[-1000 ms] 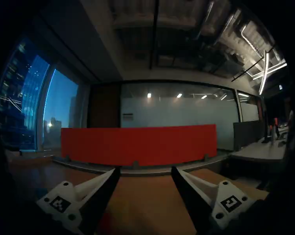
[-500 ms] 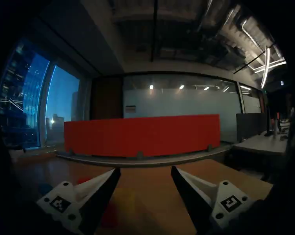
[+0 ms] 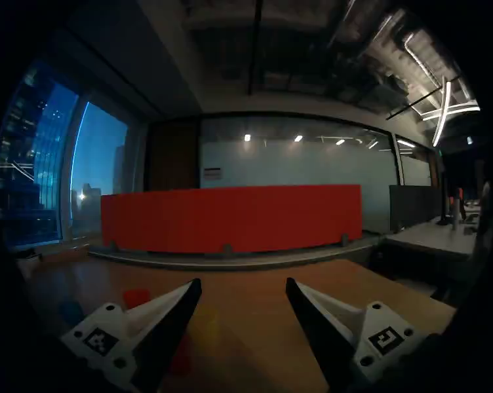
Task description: Pour water
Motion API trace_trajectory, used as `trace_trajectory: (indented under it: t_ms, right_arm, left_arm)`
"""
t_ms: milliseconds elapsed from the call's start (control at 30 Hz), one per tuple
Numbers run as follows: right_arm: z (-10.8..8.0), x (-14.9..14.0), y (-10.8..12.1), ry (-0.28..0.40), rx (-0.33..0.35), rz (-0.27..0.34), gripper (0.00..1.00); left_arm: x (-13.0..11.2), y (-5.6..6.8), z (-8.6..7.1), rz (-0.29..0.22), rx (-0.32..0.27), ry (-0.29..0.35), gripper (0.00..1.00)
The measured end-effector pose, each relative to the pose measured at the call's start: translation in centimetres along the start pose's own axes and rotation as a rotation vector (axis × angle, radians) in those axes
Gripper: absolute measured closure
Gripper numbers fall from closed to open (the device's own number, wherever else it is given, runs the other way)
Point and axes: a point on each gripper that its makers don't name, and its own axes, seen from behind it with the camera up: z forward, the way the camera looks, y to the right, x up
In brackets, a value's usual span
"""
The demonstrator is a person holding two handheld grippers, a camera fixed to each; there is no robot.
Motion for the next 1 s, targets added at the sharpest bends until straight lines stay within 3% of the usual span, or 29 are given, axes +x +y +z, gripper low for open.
trace_trajectory:
  t_ms: [600, 1000]
  right_arm:
    - [0.0, -0.4, 1.0, -0.034, -0.029, -0.024, 0.0]
    - [0.3, -0.2, 0.6, -0.035, -0.028, -0.017, 0.01]
  left_arm:
    - [-2.0, 1.0, 1.4, -0.006, -0.009, -0.019, 0.12]
    - [-2.1, 0.9, 2.3, -0.01, -0.005, -0.012, 0.12]
